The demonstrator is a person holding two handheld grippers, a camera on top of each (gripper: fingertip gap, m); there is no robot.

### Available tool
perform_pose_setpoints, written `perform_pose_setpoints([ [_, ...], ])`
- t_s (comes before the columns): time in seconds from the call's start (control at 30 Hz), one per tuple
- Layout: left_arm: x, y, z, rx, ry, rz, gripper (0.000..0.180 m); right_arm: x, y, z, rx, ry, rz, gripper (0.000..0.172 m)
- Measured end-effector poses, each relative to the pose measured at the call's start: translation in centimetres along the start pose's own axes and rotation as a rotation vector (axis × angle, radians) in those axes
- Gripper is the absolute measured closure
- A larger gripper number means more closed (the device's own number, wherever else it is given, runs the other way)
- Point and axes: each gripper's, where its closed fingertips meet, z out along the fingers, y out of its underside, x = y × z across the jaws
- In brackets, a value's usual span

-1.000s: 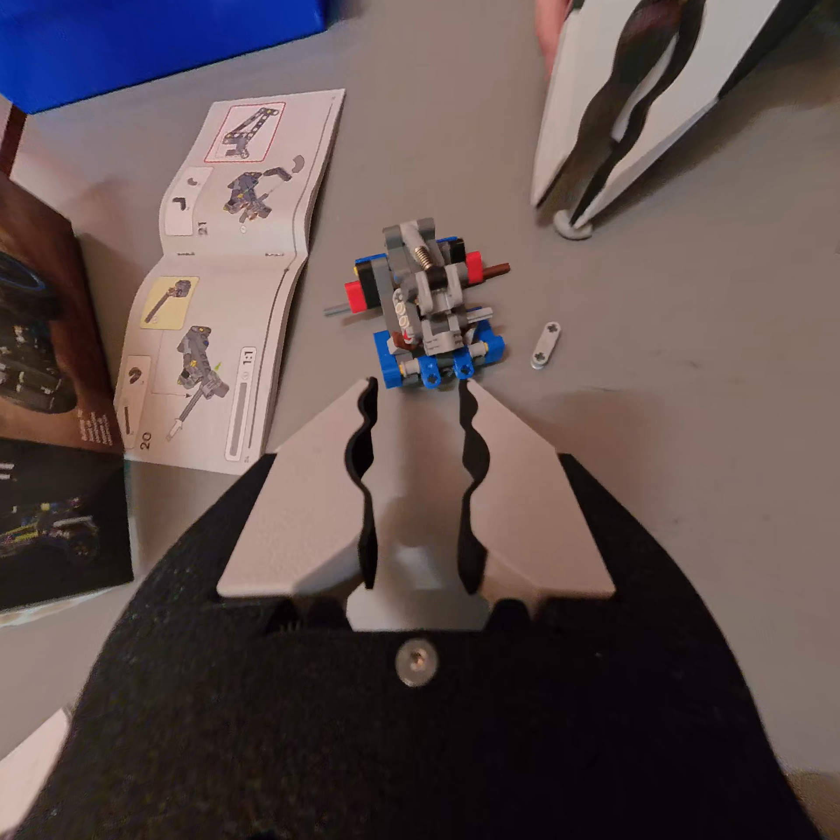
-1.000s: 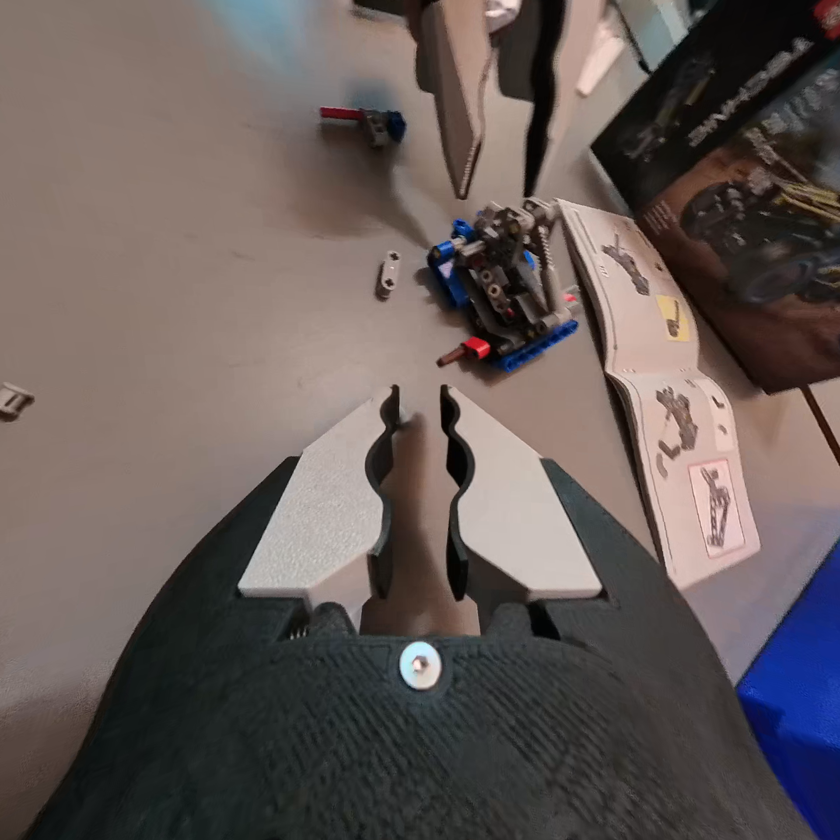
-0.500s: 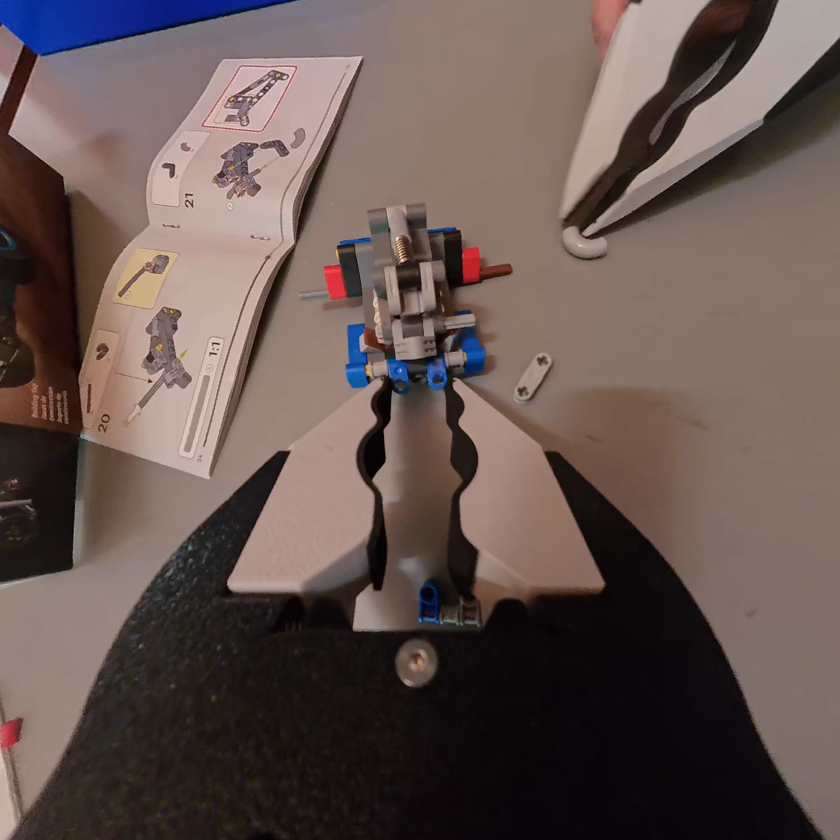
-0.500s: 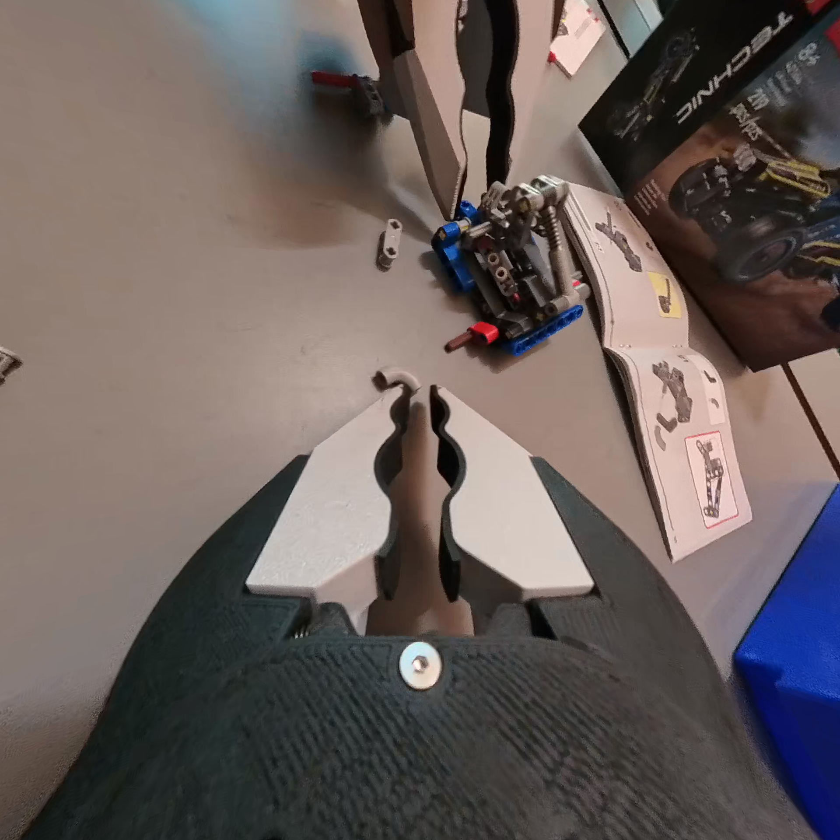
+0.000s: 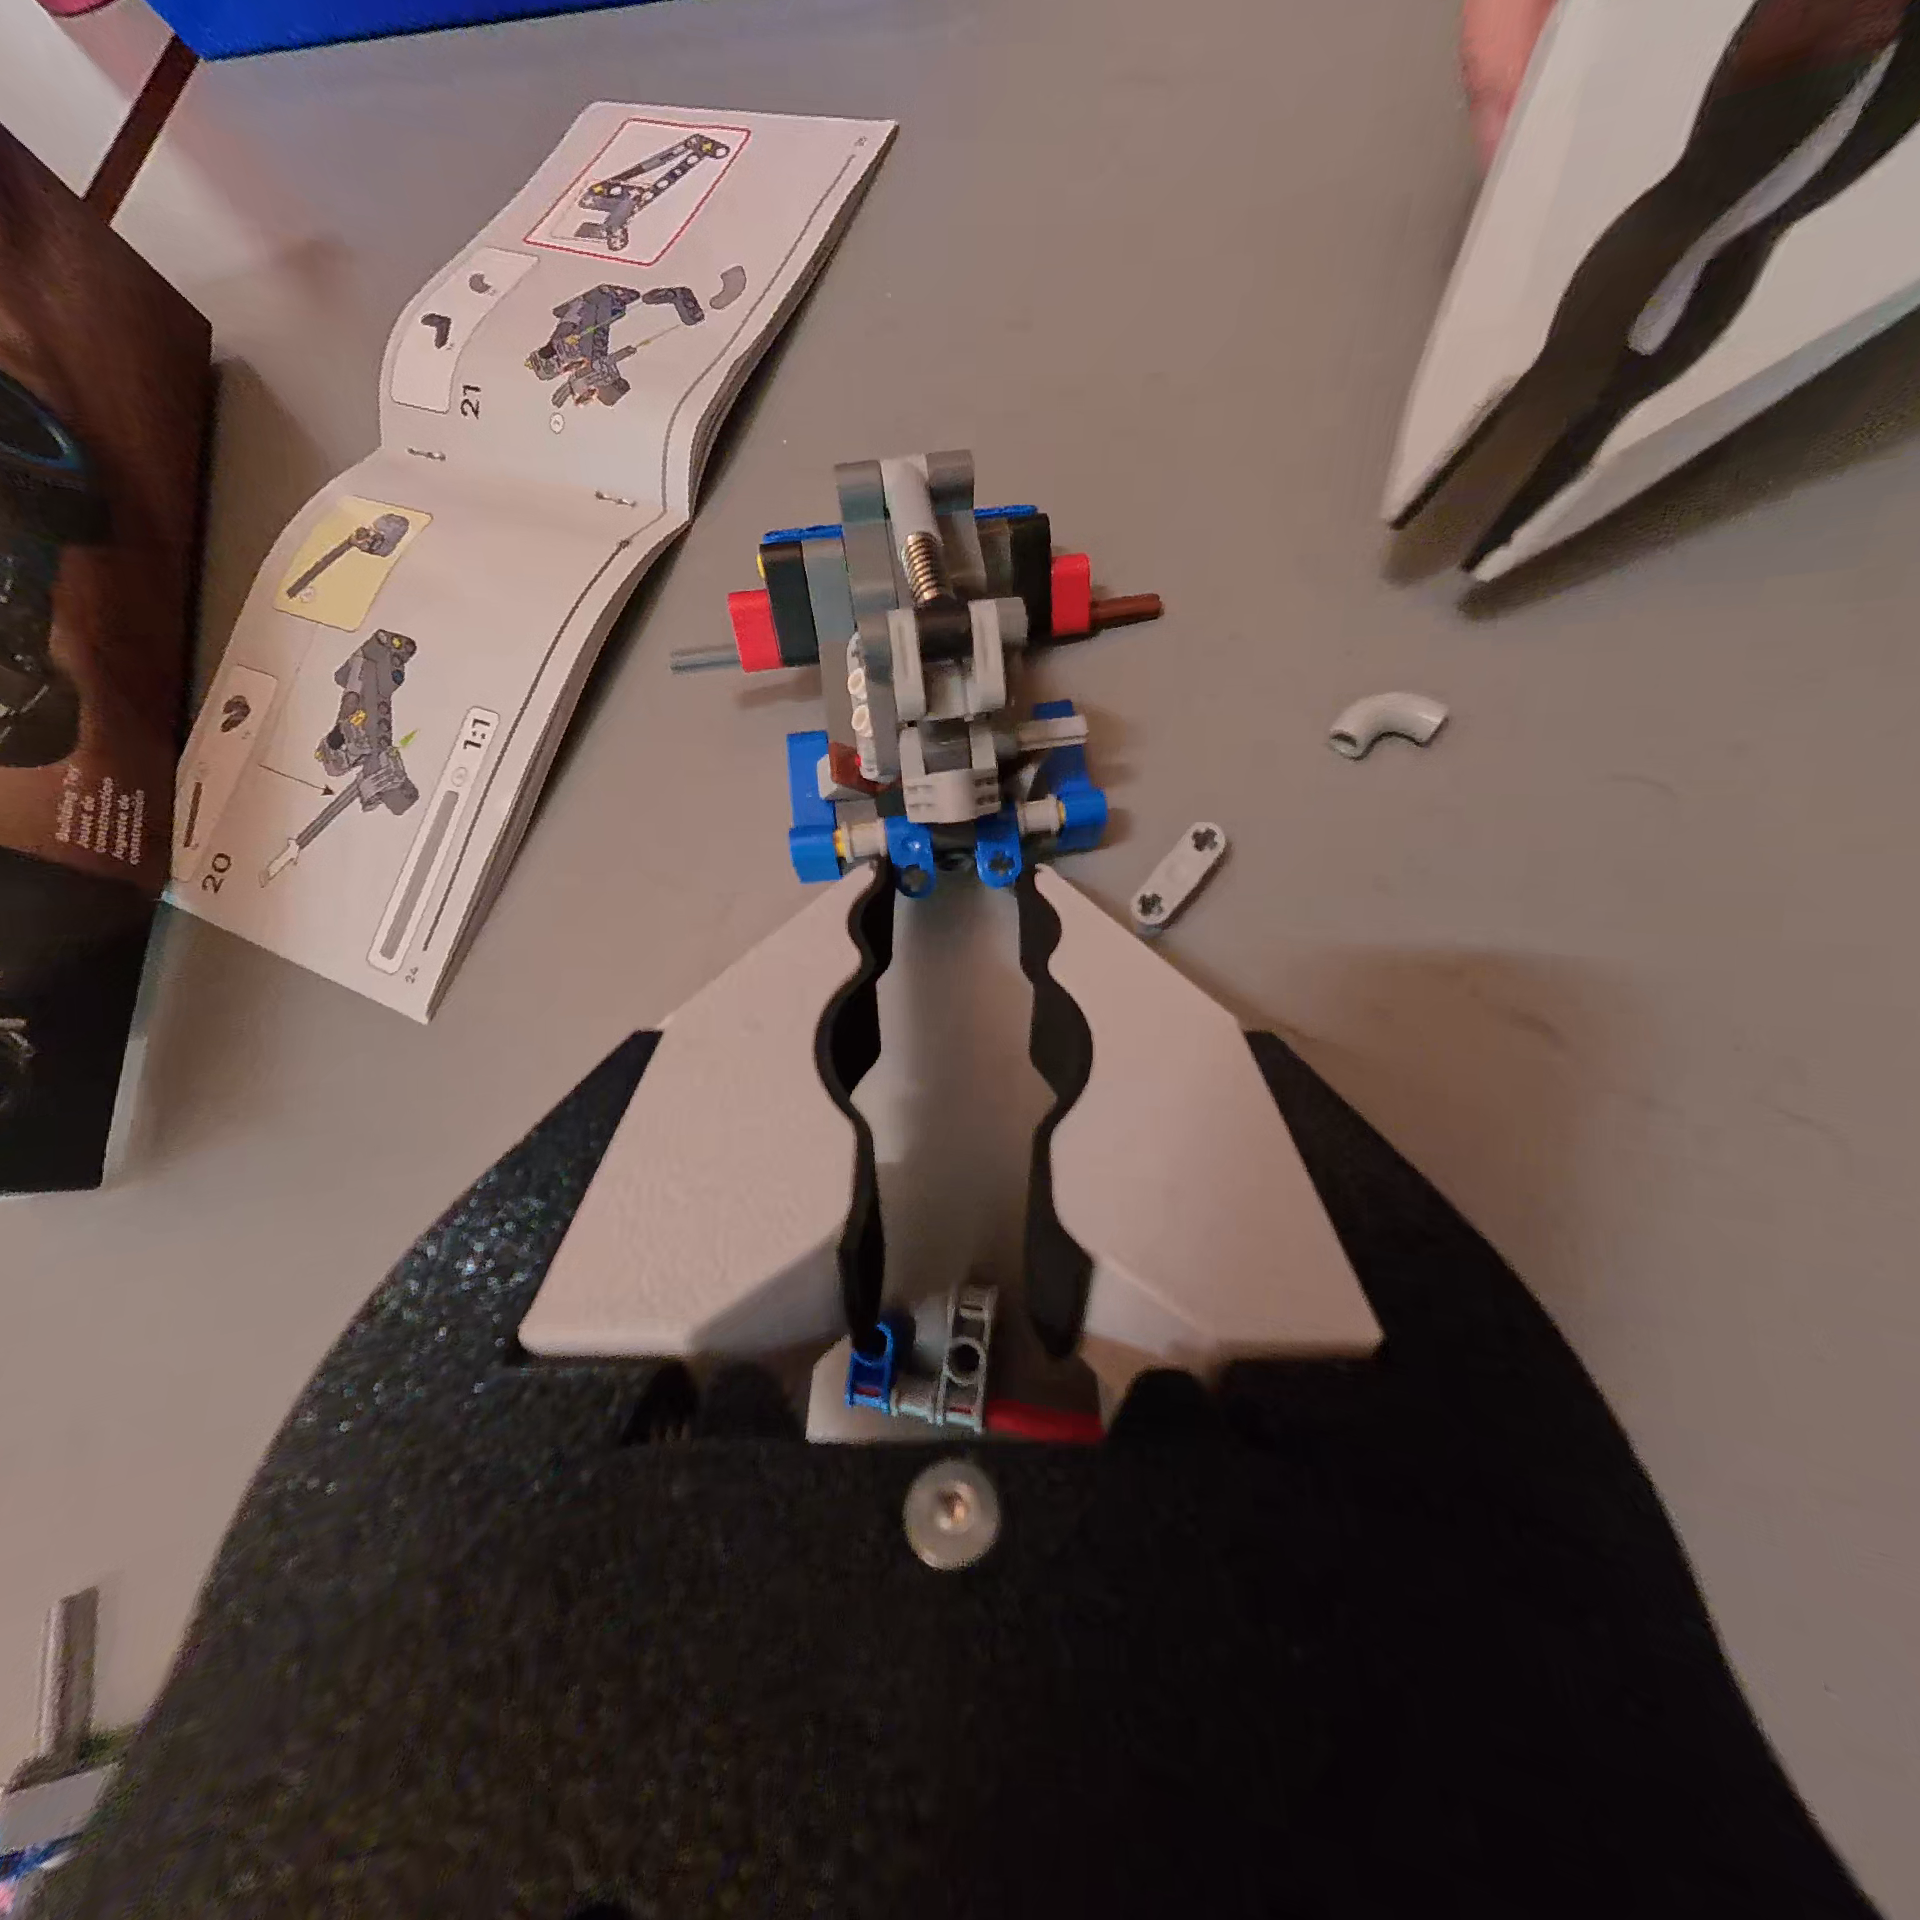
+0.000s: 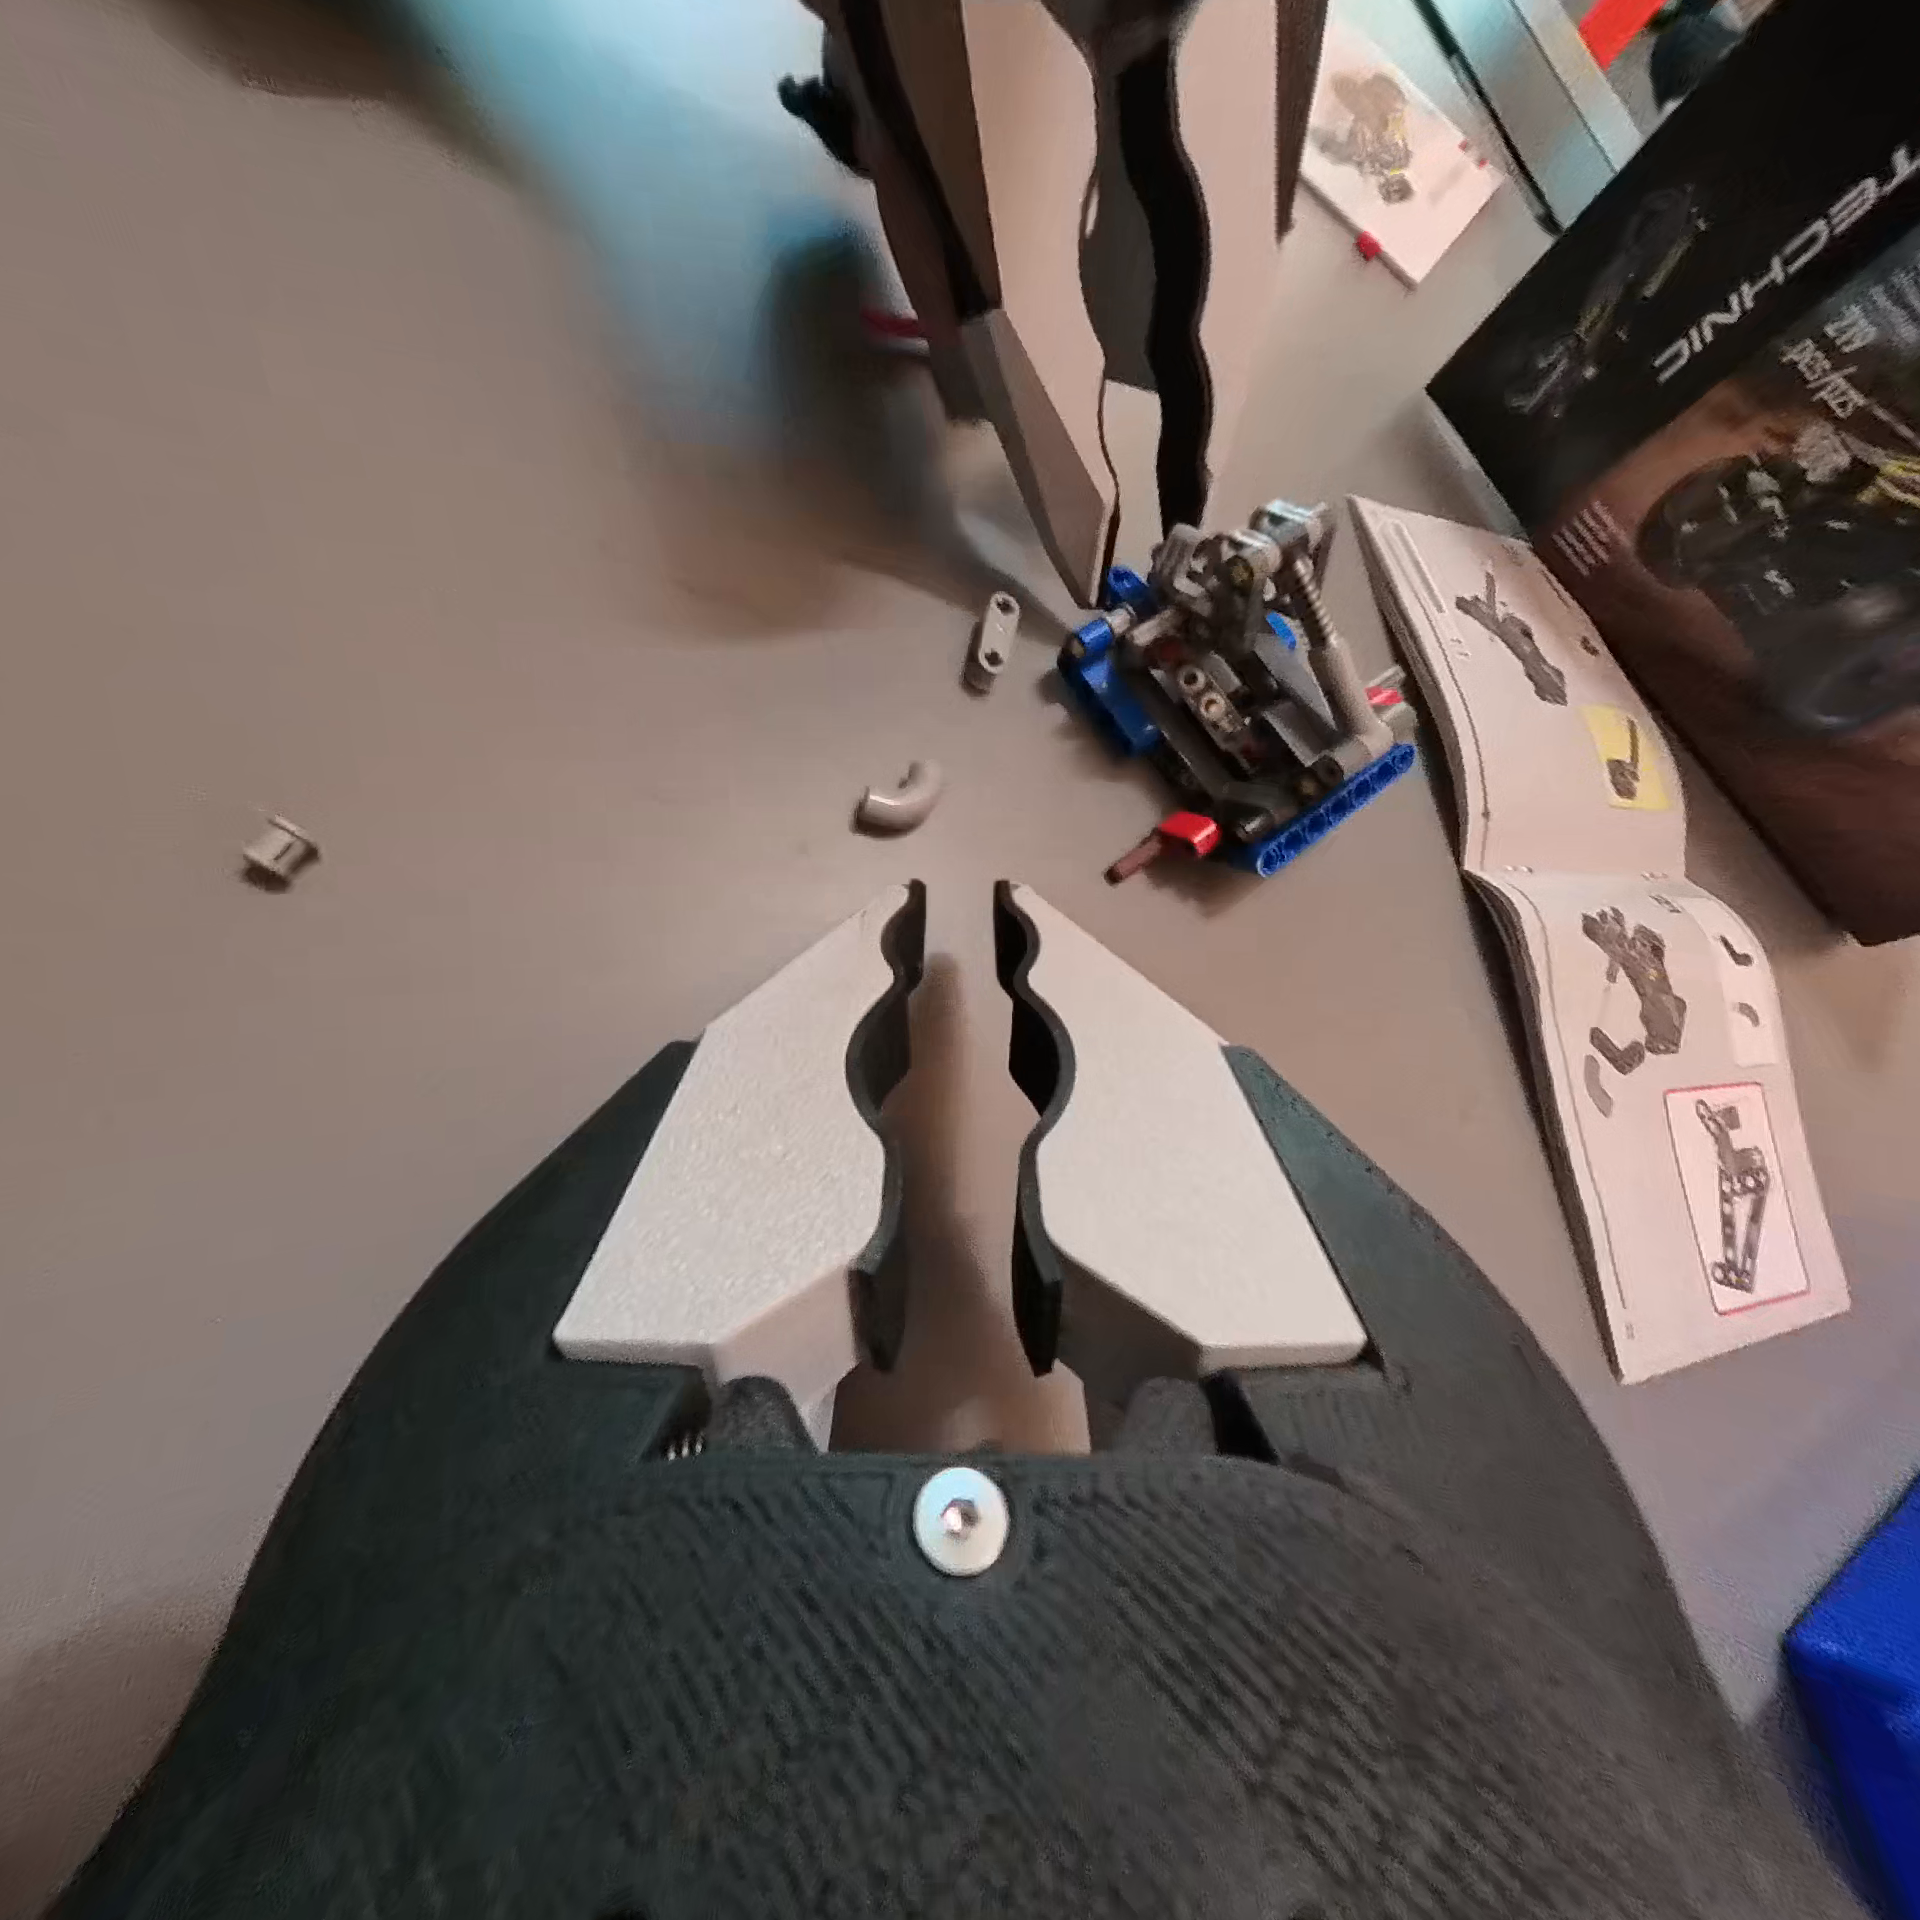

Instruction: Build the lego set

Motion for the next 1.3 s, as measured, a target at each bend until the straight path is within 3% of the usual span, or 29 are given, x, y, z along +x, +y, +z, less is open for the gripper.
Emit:
perform_pose_setpoints([
  [0.23, -0.2, -0.1, -1.2, 0.025, -0.012, -0.016, 0.160, -0.5, -2.5, 1.5, 0.025, -0.001, 0.153, 0.144],
  [0.3, -0.3, -0.1, -1.6, 0.033, -0.021, -0.017, 0.160, -1.6, -1.7, 2.1, -0.037, -0.063, 0.125, 0.142],
  [0.33, -0.4, -0.1, -1.9, 0.036, -0.032, -0.010, 0.161, -1.7, -1.0, 2.4, -0.082, -0.062, 0.104, 0.142],
  [0.4, -0.5, -0.3, -2.4, 0.046, -0.052, 0.011, 0.161, -1.4, -0.9, 2.7, -0.086, -0.040, 0.091, 0.159],
  [0.63, 3.9, -2.1, -3.3, 0.173, 0.020, 0.185, 0.160, -0.6, -0.5, 2.5, -0.082, -0.006, 0.133, 0.160],
  [0.8, 6.1, -4.1, -3.0, 0.292, -0.079, 0.471, 0.152, -0.3, -4.0, 1.0, 0.168, -0.130, 0.485, 0.160],
  [0.9, 6.5, -5.3, -2.9, 0.341, -0.103, 0.545, 0.153, -0.9, -5.9, -0.1, 0.312, -0.283, 0.648, 0.161],
  [1.0, 7.8, -6.2, -3.0, 0.408, -0.027, 0.563, 0.167, -1.0, -7.1, -0.8, 0.408, -0.337, 0.706, 0.161],
  [1.2, 8.1, -6.2, -3.4, 0.418, 0.070, 0.466, 0.175, -1.4, -7.3, -1.0, 0.426, -0.364, 0.670, 0.164],
  [1.3, 7.4, -6.2, -3.6, 0.397, 0.085, 0.370, 0.175, -0.9, -6.6, -0.4, 0.371, -0.267, 0.584, 0.158],
])
